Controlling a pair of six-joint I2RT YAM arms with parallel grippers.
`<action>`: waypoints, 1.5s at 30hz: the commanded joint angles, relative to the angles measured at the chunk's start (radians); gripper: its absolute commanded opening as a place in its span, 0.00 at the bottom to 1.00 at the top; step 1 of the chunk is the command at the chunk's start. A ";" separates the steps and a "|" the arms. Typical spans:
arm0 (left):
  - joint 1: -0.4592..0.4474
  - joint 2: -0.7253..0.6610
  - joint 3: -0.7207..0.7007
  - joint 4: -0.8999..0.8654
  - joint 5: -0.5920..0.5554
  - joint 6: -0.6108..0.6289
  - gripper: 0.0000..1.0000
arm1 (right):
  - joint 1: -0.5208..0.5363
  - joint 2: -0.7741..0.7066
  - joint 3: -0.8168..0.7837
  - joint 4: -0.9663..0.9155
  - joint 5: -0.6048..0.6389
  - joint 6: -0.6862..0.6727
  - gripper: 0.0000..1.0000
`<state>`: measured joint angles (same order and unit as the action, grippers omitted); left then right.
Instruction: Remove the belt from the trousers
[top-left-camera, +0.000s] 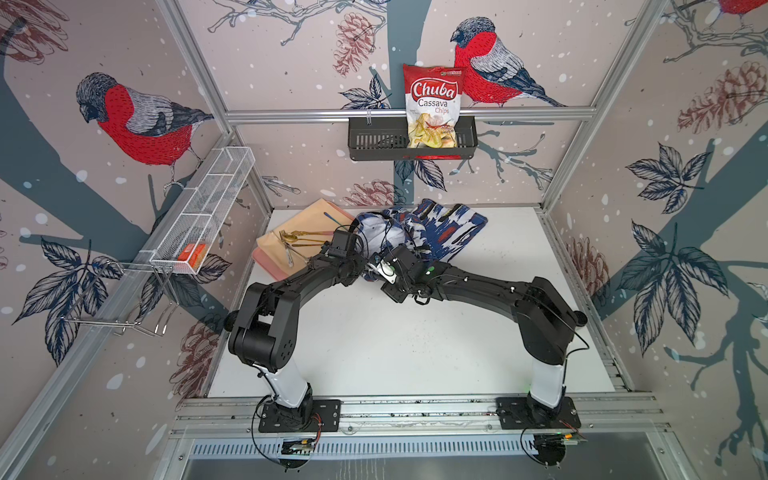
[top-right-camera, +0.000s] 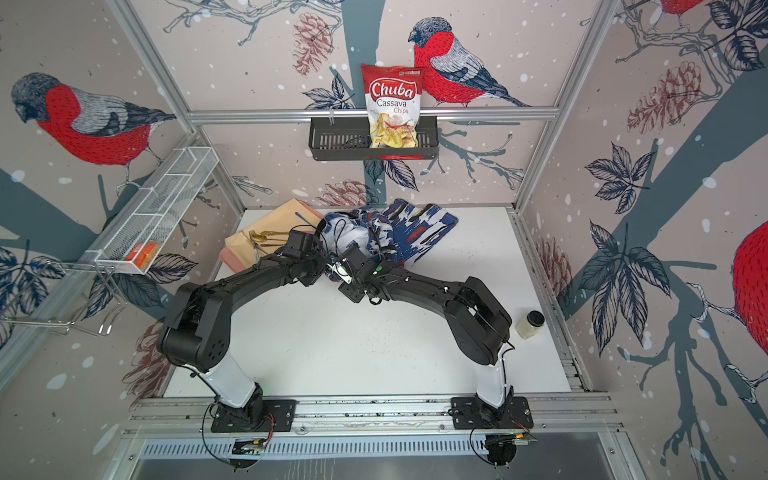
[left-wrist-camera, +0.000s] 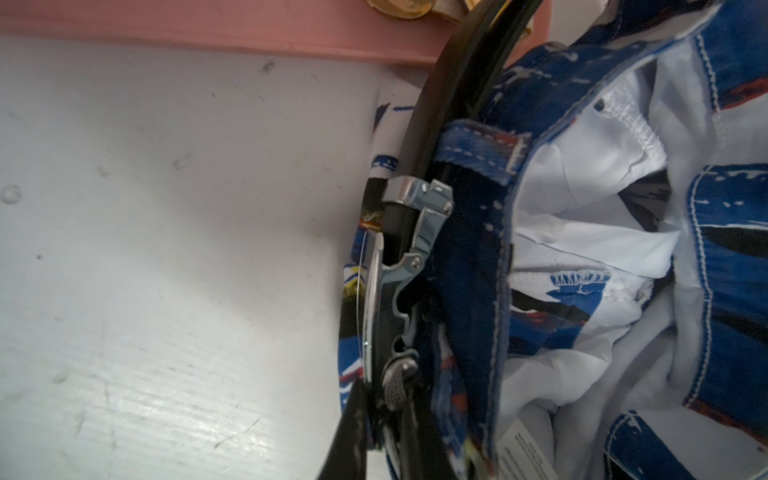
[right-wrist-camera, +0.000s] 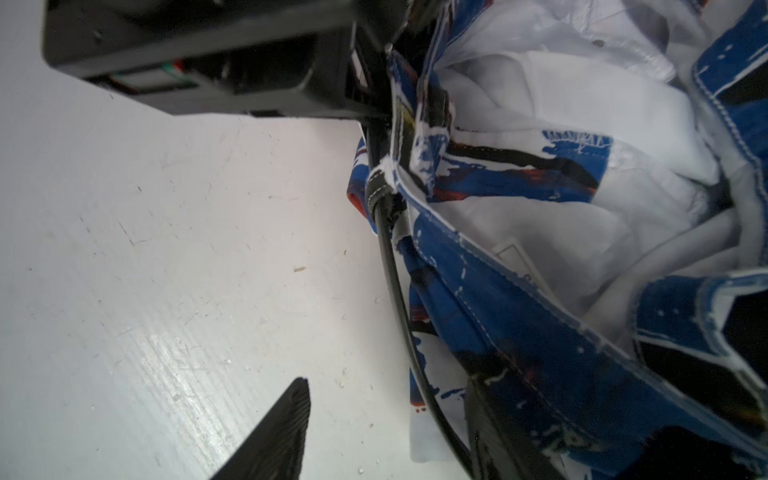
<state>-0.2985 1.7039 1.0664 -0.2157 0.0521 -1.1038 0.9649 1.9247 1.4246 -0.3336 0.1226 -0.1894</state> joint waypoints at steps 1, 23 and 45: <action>0.000 -0.010 -0.001 0.013 -0.002 -0.002 0.00 | 0.011 0.026 -0.005 0.020 0.019 -0.020 0.61; 0.041 0.006 0.016 0.039 0.006 0.019 0.00 | -0.142 -0.205 -0.023 -0.275 0.029 0.227 0.00; 0.069 0.109 0.159 -0.020 0.027 0.081 0.00 | -0.752 -0.422 -0.201 -0.294 0.089 0.510 0.00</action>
<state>-0.2440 1.8080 1.2163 -0.2234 0.2352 -1.0401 0.2352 1.5051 1.2297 -0.6098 0.0555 0.2764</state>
